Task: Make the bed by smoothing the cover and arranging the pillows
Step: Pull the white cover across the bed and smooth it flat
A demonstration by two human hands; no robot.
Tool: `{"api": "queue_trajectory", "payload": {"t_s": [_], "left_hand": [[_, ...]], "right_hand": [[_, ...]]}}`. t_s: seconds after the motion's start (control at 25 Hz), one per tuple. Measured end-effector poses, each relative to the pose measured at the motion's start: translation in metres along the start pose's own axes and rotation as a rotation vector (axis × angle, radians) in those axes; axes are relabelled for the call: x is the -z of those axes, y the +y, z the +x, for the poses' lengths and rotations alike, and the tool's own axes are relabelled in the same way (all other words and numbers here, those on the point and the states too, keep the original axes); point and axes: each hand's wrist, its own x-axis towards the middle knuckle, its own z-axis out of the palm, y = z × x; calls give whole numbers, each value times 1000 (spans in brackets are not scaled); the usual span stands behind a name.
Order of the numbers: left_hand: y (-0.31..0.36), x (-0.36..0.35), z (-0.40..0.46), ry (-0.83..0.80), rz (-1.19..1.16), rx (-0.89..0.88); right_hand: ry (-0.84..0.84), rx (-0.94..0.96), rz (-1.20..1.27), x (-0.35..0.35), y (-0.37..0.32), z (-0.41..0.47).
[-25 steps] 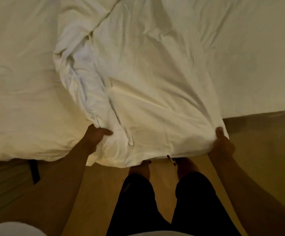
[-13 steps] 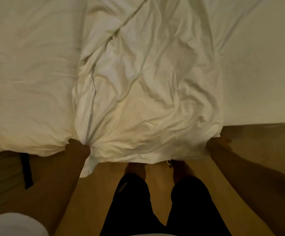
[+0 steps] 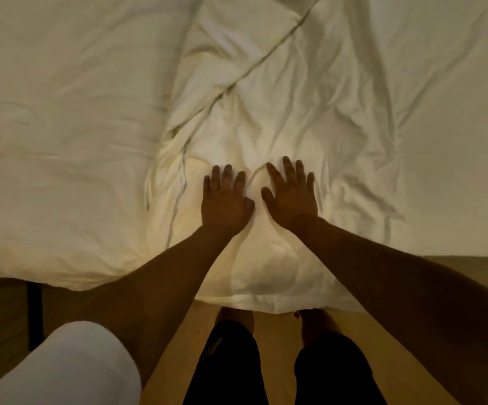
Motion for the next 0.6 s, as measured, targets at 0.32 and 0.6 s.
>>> {"api": "queue_trajectory", "payload": {"t_s": [0.32, 0.6], "left_hand": [[-44, 44, 152, 45, 212, -262], [-33, 120, 283, 180, 196, -152]], "right_hand": [[25, -126, -94, 44, -8, 108], [240, 35, -188, 150, -10, 245]]}}
